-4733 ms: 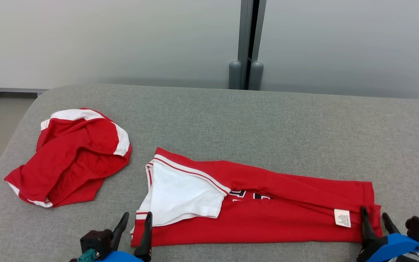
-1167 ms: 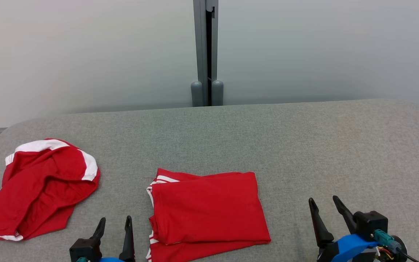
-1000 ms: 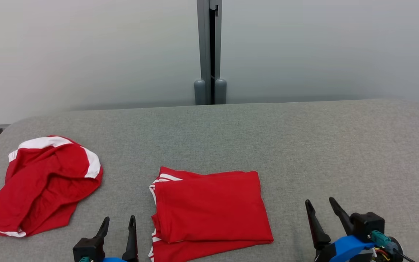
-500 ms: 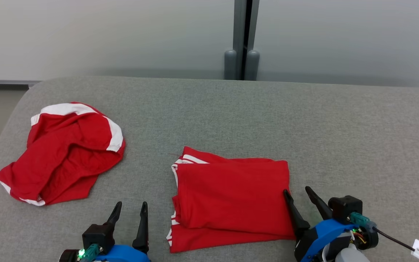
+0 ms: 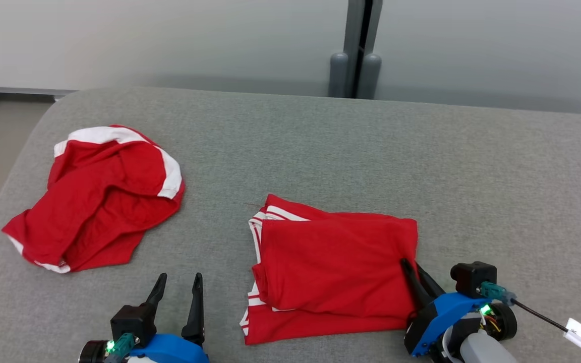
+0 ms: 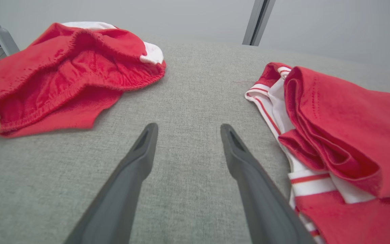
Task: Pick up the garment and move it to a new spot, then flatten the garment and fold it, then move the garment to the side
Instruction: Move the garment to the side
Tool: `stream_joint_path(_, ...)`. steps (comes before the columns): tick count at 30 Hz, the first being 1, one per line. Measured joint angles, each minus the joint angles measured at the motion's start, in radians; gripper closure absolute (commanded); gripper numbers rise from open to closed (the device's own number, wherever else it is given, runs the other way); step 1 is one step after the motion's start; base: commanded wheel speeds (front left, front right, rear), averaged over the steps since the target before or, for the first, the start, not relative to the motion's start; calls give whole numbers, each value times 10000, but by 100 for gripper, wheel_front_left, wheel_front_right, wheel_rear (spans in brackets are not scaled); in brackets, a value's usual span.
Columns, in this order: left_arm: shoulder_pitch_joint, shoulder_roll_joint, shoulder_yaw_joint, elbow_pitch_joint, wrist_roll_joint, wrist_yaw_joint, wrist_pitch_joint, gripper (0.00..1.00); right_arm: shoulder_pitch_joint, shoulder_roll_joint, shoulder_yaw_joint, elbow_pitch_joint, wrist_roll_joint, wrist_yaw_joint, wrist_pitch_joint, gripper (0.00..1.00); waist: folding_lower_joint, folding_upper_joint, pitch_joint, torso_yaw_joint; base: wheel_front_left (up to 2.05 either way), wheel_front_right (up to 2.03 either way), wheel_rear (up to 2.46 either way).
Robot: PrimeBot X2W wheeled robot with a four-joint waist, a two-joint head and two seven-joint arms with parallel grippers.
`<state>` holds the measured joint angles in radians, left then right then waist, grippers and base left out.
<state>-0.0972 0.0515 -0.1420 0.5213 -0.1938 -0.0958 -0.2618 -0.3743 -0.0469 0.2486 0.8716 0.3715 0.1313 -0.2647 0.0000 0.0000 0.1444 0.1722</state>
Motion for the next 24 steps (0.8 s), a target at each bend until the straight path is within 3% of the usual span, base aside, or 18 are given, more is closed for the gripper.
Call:
stream_joint_path(8,76,-2,88,-56,119,-29,2,0,202,0,-161,-779,-205,4,8,100,1,0,86,-1563,0,0,0)
stream_joint_path(24,-483,-10,81,-134,462,-186,0,0,536,-19,610,-2157,92,-4,12,100,0,1,429,-6434,0,0,0)
